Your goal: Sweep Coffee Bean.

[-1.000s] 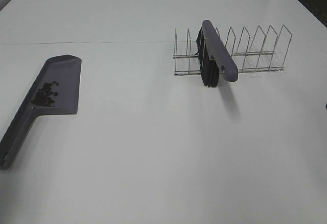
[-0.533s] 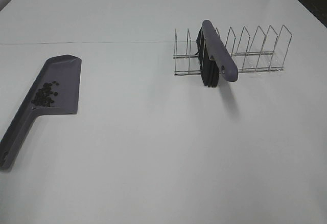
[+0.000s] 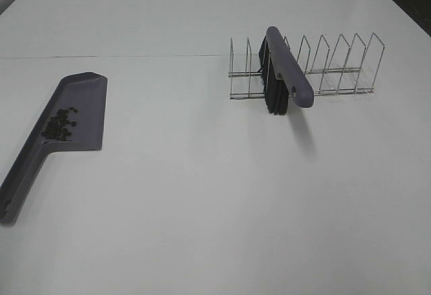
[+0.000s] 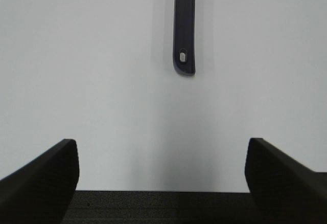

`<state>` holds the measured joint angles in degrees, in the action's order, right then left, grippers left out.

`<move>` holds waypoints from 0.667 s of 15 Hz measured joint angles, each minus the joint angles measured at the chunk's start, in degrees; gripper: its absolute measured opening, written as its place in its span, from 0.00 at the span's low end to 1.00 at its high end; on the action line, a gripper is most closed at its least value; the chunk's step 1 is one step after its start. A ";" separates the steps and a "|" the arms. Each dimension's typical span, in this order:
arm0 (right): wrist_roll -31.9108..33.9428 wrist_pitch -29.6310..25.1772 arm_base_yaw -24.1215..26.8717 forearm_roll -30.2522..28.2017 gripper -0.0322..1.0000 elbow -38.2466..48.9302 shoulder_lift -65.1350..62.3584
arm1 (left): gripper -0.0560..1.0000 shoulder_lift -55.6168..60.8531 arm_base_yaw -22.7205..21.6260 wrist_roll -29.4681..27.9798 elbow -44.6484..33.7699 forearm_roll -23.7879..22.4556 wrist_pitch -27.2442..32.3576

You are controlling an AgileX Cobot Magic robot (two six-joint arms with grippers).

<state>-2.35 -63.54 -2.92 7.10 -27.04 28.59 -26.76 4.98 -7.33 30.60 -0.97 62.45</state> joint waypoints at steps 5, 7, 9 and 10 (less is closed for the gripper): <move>-2.41 0.29 0.00 0.23 0.66 0.06 -9.63 | 0.82 3.61 0.00 0.00 -0.52 -0.06 -0.17; -2.92 0.34 0.00 0.40 0.66 0.17 -11.97 | 0.82 7.10 0.00 0.17 -0.69 -0.06 -0.29; -2.98 0.29 0.00 0.46 0.66 0.17 -13.81 | 0.82 11.52 0.00 0.63 -0.69 -0.06 -0.34; -2.98 0.29 0.00 0.46 0.66 0.17 -14.15 | 0.82 12.43 0.00 0.97 -0.69 -0.06 -0.34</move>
<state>-5.33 -63.25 -2.92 7.56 -26.87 14.44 -14.32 4.98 -6.36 29.91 -1.03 62.11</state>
